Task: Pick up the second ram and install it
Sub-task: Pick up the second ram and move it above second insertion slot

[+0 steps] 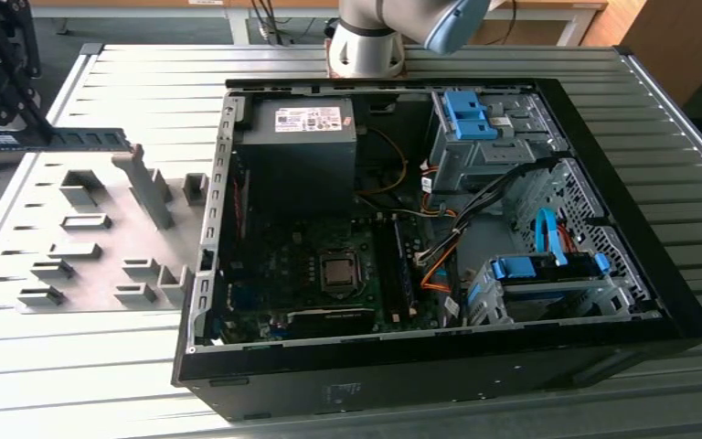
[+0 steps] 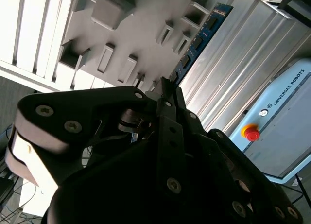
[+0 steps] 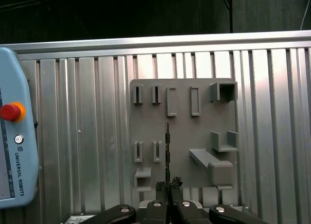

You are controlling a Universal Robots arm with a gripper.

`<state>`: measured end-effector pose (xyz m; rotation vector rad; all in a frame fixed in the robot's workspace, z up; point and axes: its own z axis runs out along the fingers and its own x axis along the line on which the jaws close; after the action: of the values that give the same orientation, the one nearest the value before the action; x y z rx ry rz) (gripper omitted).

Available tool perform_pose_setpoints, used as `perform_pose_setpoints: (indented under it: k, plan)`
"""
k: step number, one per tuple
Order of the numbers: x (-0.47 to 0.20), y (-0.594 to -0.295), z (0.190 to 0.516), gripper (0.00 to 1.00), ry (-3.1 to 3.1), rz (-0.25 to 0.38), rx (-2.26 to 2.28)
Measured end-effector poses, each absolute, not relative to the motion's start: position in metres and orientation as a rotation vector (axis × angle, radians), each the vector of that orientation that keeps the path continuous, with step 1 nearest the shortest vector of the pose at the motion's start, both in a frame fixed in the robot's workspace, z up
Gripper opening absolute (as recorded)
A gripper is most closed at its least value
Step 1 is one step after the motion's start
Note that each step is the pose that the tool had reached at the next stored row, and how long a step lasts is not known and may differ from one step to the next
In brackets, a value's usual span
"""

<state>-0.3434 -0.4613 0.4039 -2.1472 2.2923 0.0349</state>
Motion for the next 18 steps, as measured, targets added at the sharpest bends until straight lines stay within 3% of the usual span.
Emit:
perform_pose_setpoints:
  k: [18]
  plan:
    - [-0.316,-0.461,0.404,0.14,2.292,0.035,-2.147]
